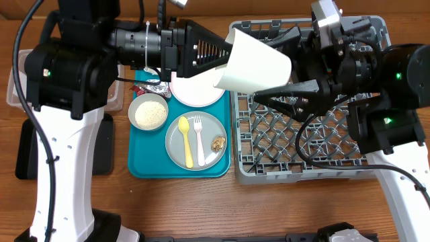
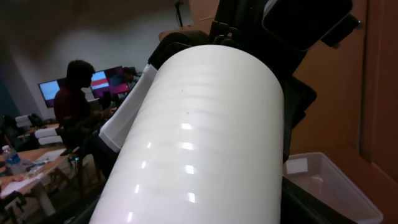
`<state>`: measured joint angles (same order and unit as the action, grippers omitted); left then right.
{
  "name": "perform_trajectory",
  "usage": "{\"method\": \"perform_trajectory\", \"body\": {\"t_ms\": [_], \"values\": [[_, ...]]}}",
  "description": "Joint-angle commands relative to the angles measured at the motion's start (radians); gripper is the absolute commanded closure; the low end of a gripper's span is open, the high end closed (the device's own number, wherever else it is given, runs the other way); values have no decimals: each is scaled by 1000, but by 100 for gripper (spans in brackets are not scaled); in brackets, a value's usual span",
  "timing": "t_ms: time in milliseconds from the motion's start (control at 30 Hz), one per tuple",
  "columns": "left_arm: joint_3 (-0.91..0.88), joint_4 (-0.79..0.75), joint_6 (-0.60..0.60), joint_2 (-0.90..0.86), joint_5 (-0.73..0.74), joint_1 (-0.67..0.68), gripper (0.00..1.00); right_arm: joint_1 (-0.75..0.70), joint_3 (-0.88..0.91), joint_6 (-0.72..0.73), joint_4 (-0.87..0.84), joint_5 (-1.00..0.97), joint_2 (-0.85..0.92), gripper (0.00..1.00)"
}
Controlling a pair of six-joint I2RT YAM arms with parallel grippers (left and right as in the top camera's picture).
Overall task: Sort waste into correct bins and load items into the dishwasher rack
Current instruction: 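Hand the white cup from the left gripper to the right gripper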
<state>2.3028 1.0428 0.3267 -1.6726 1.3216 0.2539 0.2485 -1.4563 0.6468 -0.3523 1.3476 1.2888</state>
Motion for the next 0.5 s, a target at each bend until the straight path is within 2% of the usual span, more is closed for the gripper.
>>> {"method": "perform_trajectory", "body": {"t_ms": [0,167,200,233,267,467], "values": [[-5,0,-20,-40,-151,3,96,77,-23,-6,-65,119,-35,27],[-5,20,-20,-40,-152,3,96,47,-23,6,-63,69,-35,24],[-5,22,-21,-40,-156,3,96,46,-23,10,-64,67,-35,17],[-5,24,-20,-40,-172,3,96,47,-23,9,-66,69,-35,5],[-5,23,-21,-40,-190,3,96,47,-23,9,-66,72,-35,0],[-5,23,-20,-40,-210,3,96,47,-23,8,-66,93,-35,0]]}}
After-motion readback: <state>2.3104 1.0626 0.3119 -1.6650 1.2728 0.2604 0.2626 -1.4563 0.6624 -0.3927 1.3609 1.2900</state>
